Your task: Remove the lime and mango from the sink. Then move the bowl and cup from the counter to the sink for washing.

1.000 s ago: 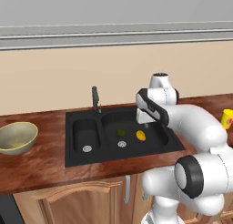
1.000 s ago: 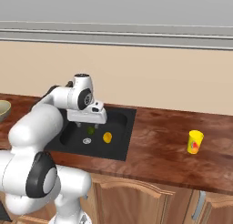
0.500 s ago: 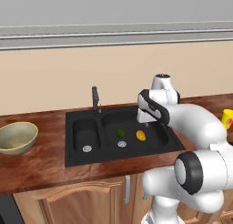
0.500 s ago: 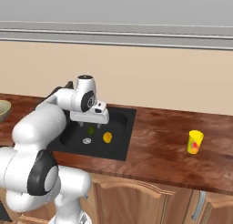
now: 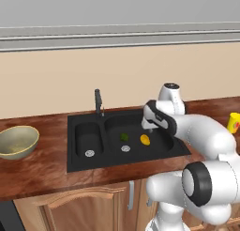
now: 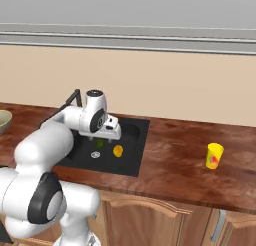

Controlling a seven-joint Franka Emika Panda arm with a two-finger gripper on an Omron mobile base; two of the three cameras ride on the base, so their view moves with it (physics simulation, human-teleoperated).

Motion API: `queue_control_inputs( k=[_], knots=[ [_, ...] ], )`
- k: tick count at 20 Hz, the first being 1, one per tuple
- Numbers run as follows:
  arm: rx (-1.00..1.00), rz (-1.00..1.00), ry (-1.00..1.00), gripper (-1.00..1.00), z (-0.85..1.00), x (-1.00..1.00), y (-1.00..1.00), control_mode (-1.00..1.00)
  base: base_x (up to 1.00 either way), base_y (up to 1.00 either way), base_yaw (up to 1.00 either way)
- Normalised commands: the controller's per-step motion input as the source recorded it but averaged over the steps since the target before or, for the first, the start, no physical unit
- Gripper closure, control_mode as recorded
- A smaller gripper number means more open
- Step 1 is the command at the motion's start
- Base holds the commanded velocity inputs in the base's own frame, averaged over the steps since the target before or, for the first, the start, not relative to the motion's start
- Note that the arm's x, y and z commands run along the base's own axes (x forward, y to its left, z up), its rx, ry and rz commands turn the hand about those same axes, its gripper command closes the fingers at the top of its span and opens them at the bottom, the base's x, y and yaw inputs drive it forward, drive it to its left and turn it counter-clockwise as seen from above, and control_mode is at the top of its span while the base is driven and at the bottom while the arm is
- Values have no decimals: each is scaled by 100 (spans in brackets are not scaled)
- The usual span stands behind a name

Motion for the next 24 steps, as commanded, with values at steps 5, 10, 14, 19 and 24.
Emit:
queue_control_inputs(
  k=[5, 10, 14, 19, 24],
  knots=[
    [0, 0, 0, -100, -7, 25, 0, -100, 0, 0, 0],
    [0, 0, 0, -100, -8, 23, -2, -100, 0, 0, 0],
    [0, 0, -3, -100, -14, 14, 0, -100, 0, 0, 0],
    [0, 0, -4, -100, -12, 10, 0, -100, 0, 0, 0],
    [1, 0, -1, -100, -8, 2, -3, -100, 0, 0, 0]
  ],
)
